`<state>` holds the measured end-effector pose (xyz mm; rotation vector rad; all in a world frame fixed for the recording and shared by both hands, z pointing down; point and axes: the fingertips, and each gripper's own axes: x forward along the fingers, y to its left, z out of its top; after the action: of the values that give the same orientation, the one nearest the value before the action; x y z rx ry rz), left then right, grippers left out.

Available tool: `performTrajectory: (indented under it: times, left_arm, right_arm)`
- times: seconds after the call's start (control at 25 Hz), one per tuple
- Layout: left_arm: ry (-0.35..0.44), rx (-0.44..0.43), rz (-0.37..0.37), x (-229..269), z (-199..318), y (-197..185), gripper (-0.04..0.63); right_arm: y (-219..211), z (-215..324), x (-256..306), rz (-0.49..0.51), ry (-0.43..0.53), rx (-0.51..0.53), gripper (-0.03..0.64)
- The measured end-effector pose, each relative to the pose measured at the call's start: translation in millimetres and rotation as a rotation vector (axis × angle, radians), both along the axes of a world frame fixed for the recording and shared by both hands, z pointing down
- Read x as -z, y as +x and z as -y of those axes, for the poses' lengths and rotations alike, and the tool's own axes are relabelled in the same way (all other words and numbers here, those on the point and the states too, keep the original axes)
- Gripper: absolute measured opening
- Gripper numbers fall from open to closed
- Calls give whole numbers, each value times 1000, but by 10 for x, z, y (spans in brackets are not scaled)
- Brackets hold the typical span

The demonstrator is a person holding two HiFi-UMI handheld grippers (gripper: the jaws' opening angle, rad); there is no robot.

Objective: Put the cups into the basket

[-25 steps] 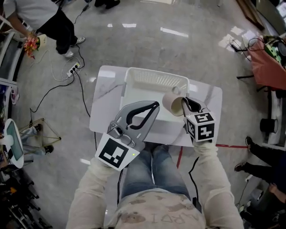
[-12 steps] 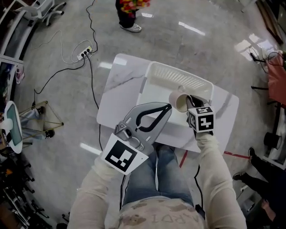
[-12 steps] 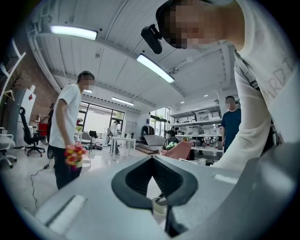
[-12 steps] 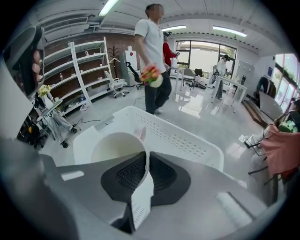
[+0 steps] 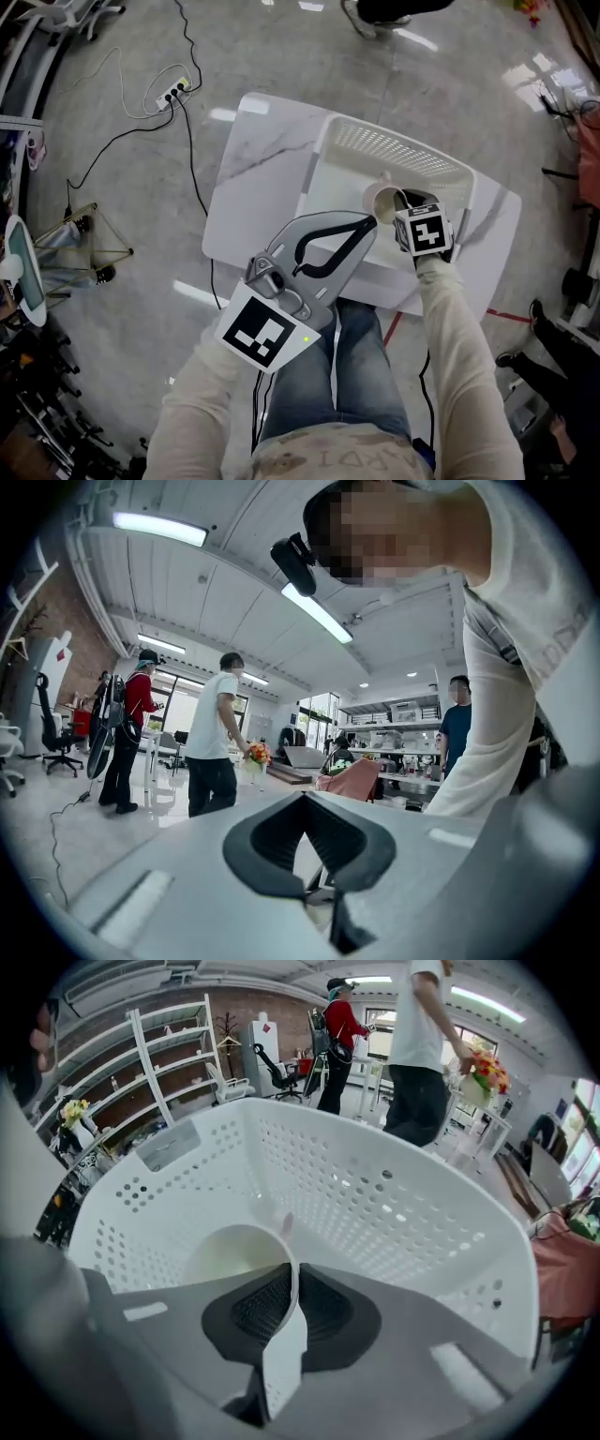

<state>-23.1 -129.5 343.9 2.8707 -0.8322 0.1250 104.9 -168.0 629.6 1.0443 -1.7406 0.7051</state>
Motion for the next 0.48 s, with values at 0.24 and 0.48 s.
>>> performTrajectory:
  times: [0.24,0.48]
  left_arm:
    - [-28,6,-10,-185,111,-42,1]
    - [-53,20,-11,-305,172,-121,2]
  right_arm:
    - [-21,27,-357,-31,-64,11,49]
    - [-47,49,-597,-63,-108,18,49]
